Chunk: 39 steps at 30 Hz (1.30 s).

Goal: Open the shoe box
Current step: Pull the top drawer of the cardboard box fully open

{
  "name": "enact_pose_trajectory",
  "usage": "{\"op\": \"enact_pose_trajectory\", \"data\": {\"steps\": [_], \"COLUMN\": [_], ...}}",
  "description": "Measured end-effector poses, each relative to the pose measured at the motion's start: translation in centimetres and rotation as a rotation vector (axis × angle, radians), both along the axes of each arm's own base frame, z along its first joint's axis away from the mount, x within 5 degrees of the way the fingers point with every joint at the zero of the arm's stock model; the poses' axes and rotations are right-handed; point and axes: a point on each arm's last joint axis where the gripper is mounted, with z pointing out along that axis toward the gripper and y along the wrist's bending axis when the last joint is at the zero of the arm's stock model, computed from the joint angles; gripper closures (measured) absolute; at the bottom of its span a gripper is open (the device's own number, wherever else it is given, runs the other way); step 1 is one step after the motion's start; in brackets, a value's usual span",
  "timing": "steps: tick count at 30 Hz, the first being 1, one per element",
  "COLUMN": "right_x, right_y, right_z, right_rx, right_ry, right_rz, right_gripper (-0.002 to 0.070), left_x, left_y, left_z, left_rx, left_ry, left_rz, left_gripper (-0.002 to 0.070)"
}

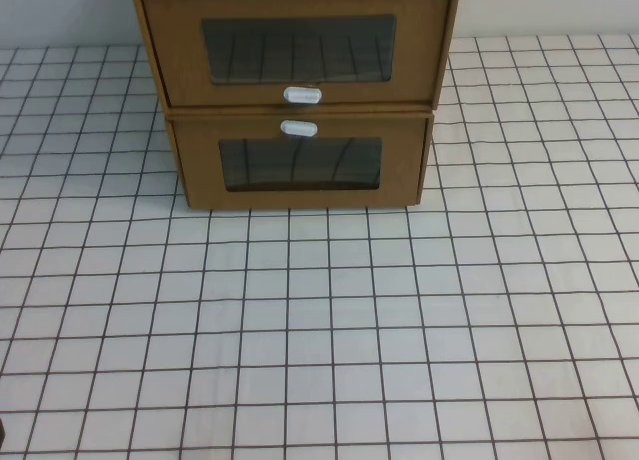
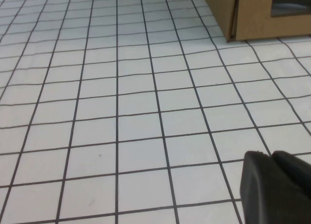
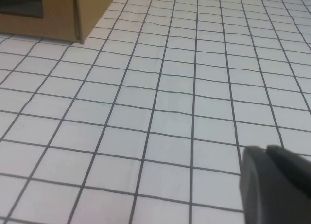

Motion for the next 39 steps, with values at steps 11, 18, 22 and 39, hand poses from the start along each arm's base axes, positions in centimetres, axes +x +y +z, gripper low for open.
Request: {"op": "enact_pose_trajectory", "data": {"steps": [11, 18, 22, 39], "right_x": [0.0, 0.0, 0.0, 0.0], "right_y": [0.0, 0.0, 0.0, 0.0], "right_z": [0.0, 0.0, 0.0, 0.0], "right_rx": [0.000, 0.000, 0.000, 0.000], "right_ry": [0.000, 0.000, 0.000, 0.000], "right_rz": [0.000, 0.000, 0.000, 0.000], "right_gripper": [0.0689, 0.0689, 0.0690, 0.0690], "left_x": [0.0, 0.0, 0.0, 0.3], "left_y": [0.0, 0.0, 0.0, -0.6], "left_z": [0.1, 0.1, 0.1, 1.7], "left_rx": [0.002, 0.002, 0.002, -0.471], "left_ry": [-0.006, -0.006, -0.006, -0.122], "left_rz": [0.000, 0.000, 0.000, 0.034], "left_gripper": [0.0677, 0.0677, 0.0677, 0.0677]}}
